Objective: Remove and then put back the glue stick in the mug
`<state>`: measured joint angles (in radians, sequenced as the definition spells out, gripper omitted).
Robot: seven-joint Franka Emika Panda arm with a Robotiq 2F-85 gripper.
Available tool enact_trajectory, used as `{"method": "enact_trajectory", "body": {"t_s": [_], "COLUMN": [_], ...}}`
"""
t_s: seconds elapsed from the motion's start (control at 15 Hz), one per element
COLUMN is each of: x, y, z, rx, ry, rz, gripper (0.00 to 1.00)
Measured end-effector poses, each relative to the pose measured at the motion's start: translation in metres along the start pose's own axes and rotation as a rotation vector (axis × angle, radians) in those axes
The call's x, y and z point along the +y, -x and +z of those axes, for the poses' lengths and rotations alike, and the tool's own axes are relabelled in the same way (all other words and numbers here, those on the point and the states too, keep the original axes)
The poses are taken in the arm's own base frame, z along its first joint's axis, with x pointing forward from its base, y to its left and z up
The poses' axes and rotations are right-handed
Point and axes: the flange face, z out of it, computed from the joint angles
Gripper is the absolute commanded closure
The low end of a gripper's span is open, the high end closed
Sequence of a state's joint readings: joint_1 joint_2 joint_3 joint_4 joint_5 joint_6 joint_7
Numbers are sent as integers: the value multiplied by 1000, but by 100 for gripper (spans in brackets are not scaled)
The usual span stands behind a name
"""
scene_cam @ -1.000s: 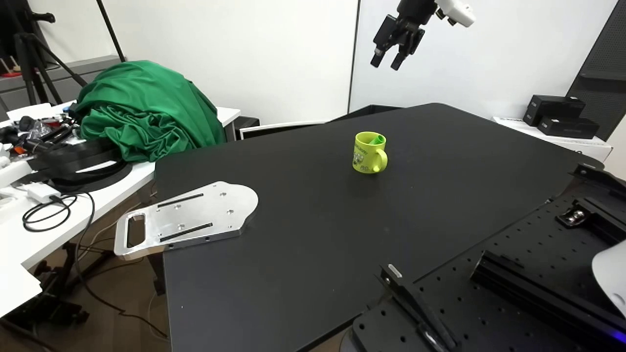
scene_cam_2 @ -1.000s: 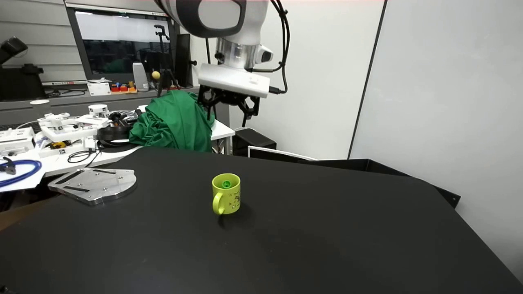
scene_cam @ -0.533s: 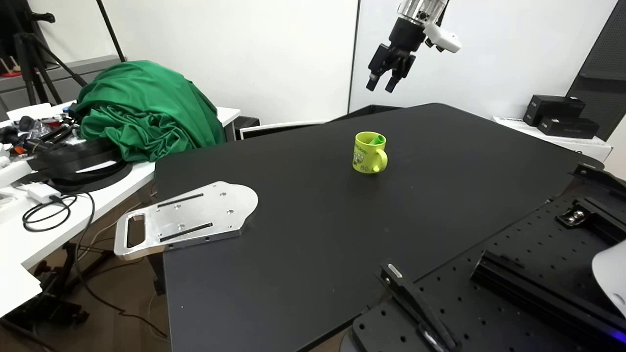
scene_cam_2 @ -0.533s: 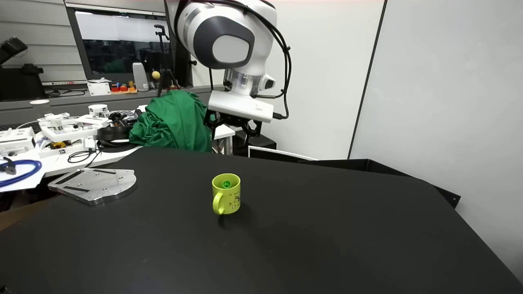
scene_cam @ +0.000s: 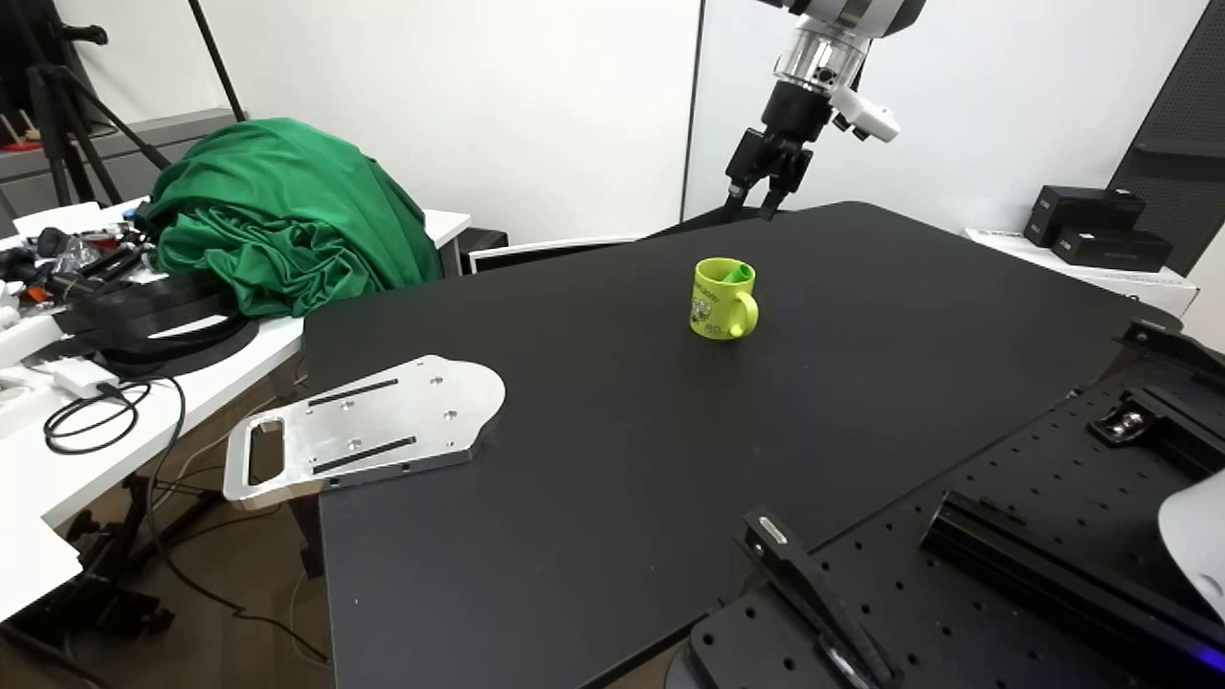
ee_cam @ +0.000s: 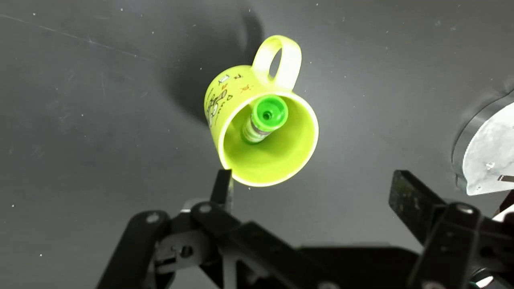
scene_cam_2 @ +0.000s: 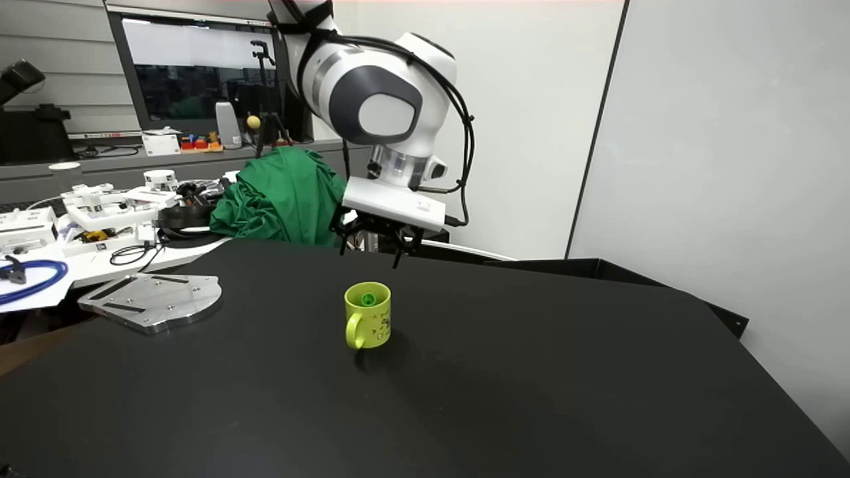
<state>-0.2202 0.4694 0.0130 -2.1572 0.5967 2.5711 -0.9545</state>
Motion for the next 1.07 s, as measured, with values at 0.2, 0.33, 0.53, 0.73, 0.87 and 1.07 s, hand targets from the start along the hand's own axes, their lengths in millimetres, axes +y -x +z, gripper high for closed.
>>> {"method": "enact_trajectory", "body": {"t_s": [0.2, 0.33, 0.53, 0.73, 0.87, 1.07], "x": [2, 2, 1, 1, 3, 7], "y": [1, 0, -1, -2, -3, -5], "z": [-1, -1, -1, -1, -1, 5], "rx": [-3, -2, -9, -10, -7, 5], "ry": [-4, -5, 0, 3, 1, 4], "rz": [0, -2, -20, -26, -24, -27], "gripper": [0, 0, 0, 0, 0, 0]}}
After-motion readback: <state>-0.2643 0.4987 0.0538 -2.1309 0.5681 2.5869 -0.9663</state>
